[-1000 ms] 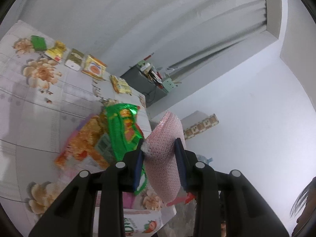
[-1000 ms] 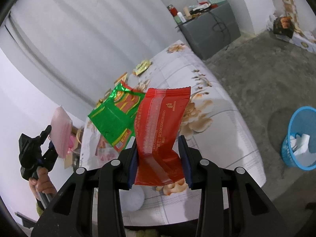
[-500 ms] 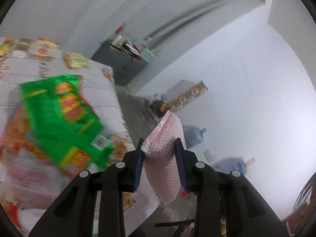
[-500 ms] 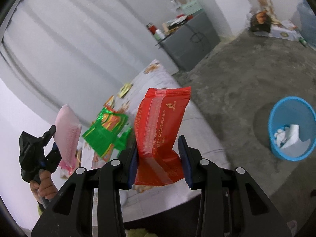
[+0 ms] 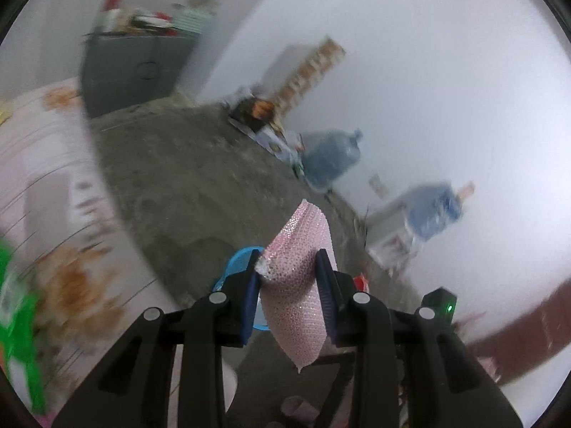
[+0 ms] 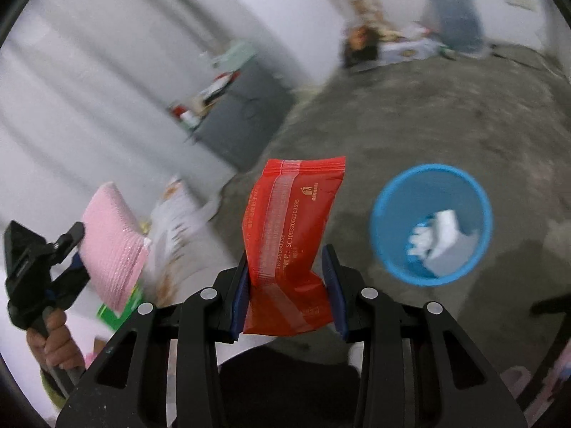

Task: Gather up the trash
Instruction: 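Carry the sponge and red wrapper over the blue wastebasket with both tools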

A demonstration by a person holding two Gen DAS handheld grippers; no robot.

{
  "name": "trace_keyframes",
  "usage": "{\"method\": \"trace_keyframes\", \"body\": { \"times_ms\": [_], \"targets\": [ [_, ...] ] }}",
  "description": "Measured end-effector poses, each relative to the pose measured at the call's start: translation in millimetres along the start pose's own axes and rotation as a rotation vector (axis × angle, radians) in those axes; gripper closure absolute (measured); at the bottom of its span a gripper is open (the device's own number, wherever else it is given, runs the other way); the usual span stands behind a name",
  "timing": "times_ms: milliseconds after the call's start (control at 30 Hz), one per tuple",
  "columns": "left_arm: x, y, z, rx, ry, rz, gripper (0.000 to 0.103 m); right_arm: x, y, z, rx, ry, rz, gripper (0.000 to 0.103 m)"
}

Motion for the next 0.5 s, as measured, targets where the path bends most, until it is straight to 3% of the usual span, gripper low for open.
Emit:
{"method": "trace_keyframes", "body": {
  "times_ms": [300,433,500],
  "targets": [
    [-3.2,-168.8,-41.0,-0.082,-0.151,0.22,0.074,-25.8,-37.8,-84.4,0.107,-0.172,0.069,0.066],
    [4.3,-227.9,-36.4,-0.142,-0.149,0.273,0.073,-39.4,-58.6,-107.9,0.119,-0.225,0.086,0.062],
    [6.6,-253.0,-33.8,-0.166,-0.145,0.272,0.069,-46.9,-71.4,-116.6,0.134,-0.235,0.094,0.056]
  ]
}}
Point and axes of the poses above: each gripper's, at about its wrist camera, not at the fingertips, and y roughly against the way its jaws point, z to its left, x to its underside, the point moved 3 cm from there along -y, roughly the way its jaws point, and after that the axes turned 3 degrees about z, right-handed, at the moved point
